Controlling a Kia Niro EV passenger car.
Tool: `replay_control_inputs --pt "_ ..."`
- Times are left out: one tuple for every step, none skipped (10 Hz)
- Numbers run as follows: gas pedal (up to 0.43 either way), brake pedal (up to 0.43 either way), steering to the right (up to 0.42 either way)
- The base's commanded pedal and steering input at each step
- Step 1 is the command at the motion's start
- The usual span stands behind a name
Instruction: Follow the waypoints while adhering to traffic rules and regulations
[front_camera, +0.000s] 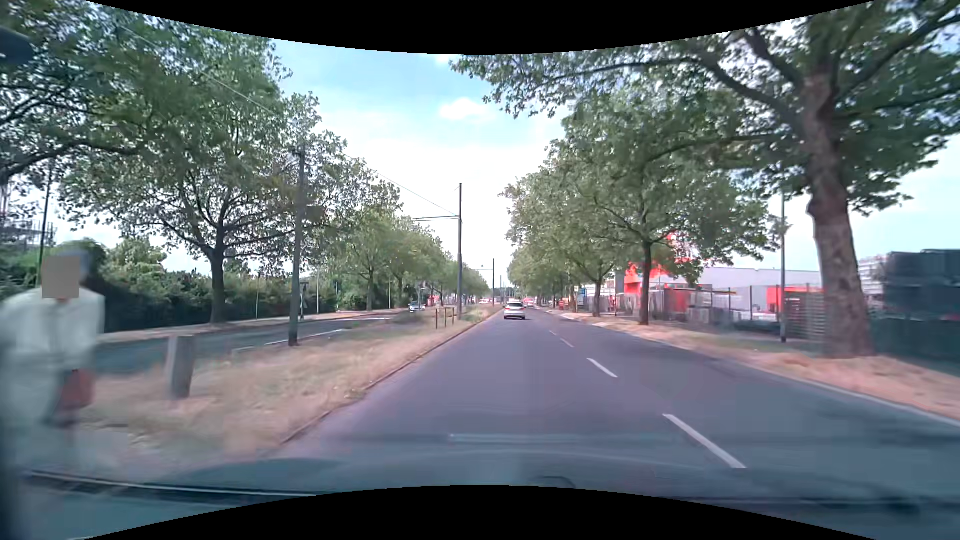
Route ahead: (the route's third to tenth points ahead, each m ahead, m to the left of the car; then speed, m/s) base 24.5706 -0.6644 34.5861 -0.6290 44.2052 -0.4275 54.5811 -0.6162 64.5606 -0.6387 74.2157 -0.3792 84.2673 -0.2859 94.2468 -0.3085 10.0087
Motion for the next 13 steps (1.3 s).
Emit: replay_control_inputs --pt "0.118 0.0 -0.003" --pt "0.118 0.0 -0.003" --pt "0.118 0.0 -0.003" --pt "0.118 0.0 -0.003" --pt "0.118 0.0 -0.003" --pt "0.118 0.0 -0.003" --pt "0.118 0.0 -0.003" --pt "0.118 0.0 -0.003" --pt "0.118 0.0 -0.003" --pt "0.118 0.0 -0.003" --pt "0.118 0.0 -0.003" --pt "0.118 0.0 -0.003" --pt "0.118 0.0 -0.004"
